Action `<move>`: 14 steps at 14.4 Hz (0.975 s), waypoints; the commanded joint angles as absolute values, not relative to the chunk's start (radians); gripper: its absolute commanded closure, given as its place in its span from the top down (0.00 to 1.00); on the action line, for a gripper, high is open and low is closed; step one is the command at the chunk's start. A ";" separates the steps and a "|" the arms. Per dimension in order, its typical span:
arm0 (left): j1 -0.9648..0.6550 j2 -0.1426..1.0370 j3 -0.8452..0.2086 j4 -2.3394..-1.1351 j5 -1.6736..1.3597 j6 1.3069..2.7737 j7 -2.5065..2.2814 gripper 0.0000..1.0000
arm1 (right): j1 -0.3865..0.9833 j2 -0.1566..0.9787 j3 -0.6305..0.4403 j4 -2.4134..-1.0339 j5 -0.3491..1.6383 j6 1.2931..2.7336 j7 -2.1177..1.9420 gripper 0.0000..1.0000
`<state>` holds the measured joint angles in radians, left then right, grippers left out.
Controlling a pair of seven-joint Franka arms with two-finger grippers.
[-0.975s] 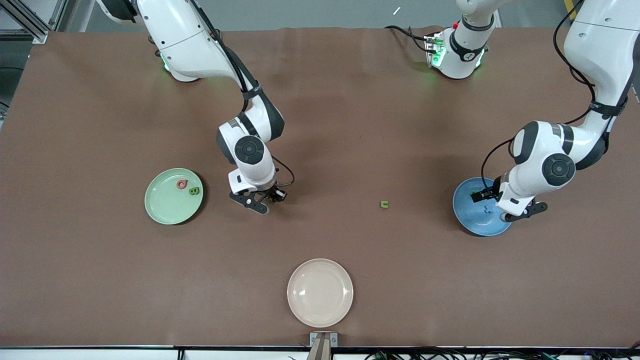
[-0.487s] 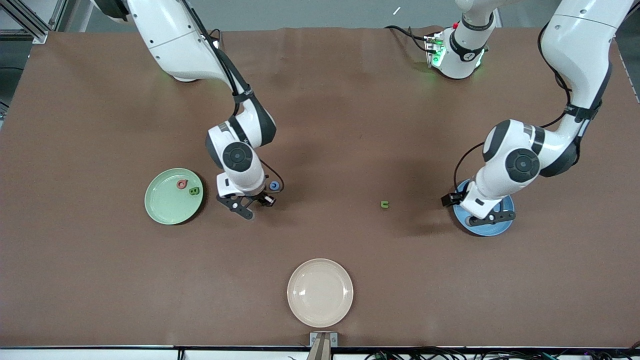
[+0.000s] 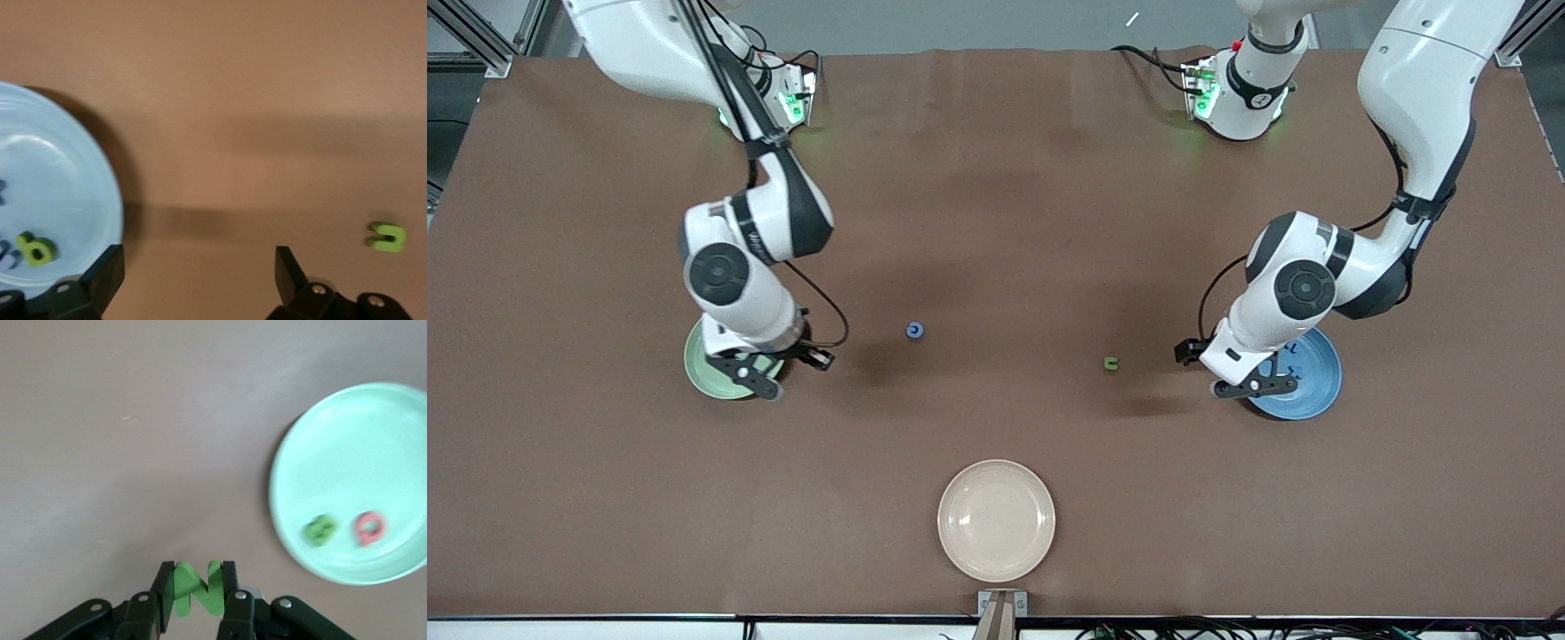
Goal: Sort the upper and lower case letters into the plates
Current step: 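Place the N with the right gripper while the left gripper reaches the u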
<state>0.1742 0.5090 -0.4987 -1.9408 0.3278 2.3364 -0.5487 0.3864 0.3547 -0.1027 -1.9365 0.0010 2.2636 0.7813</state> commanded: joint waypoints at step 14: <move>-0.051 0.701 -0.486 -1.721 0.324 2.329 -0.635 0.97 | 0.052 0.345 -0.080 -2.209 -0.003 2.532 0.399 0.00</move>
<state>-0.0372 0.6707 -0.4942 -1.7650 0.3174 2.3367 -0.6261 0.0621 0.3132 -0.0983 -2.1985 0.0008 2.4757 0.3985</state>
